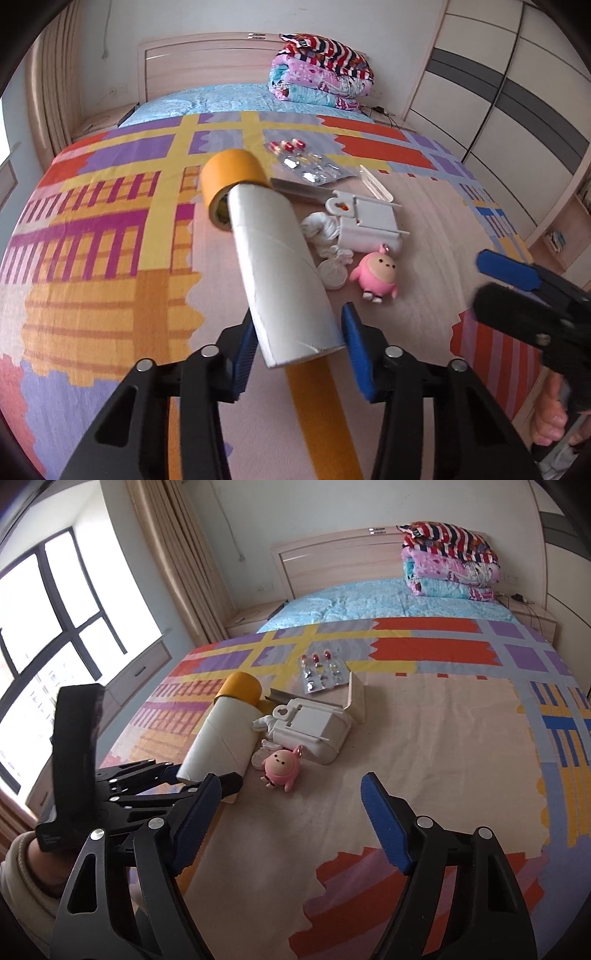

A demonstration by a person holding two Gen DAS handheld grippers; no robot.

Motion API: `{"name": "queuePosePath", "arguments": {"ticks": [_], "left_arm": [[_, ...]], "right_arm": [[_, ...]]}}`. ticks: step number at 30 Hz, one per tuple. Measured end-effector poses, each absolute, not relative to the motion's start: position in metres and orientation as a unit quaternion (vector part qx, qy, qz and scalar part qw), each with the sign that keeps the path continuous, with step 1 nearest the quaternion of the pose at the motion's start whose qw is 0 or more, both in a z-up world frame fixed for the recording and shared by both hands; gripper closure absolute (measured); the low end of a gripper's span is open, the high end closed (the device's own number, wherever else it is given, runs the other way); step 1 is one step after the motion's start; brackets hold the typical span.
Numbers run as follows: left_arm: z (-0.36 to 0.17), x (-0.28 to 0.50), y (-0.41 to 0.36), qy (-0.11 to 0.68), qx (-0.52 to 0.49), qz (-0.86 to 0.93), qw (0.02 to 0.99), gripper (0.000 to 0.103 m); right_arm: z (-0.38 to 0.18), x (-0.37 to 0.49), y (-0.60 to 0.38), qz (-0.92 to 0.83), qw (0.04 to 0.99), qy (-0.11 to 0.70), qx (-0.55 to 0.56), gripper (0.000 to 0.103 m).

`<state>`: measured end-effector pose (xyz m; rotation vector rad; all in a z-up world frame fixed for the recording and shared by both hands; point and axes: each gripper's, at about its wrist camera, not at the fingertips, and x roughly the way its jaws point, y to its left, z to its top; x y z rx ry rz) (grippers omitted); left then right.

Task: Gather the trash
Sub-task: 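Grasp the white paper roll with the left tool while the right tool grasps the pink doll, then carry the paper roll and pink doll down over the black trash bin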

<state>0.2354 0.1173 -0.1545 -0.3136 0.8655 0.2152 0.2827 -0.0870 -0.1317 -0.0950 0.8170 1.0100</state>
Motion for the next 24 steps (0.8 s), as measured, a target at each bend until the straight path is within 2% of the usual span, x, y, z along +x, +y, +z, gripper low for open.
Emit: {"name": "queuePosePath", "arguments": {"ticks": [4,15,17,18,19,24], "left_arm": [[-0.154,0.225,0.124,0.411,-0.162,0.109,0.89,0.065],[-0.15,0.204,0.129,0.392,-0.166,0.123,0.897,0.071],[-0.148,0.199,0.129,0.389,-0.164,0.124,0.898,0.072],[-0.147,0.196,0.129,0.387,-0.164,0.123,0.899,0.072],[-0.147,0.195,0.129,0.386,-0.163,0.123,0.9,0.073],[-0.14,0.18,0.127,0.375,-0.159,0.121,0.905,0.076]], "right_arm": [[-0.141,0.288,-0.074,0.46,0.793,0.398,-0.047,0.038],[-0.154,0.29,-0.051,0.445,0.788,0.423,-0.053,0.053],[-0.155,0.289,-0.047,0.44,0.791,0.421,-0.057,0.06],[-0.155,0.29,-0.045,0.439,0.791,0.422,-0.058,0.07],[-0.156,0.29,-0.045,0.444,0.787,0.426,-0.053,0.074],[-0.154,0.285,-0.047,0.44,0.79,0.423,-0.054,0.074]]}}
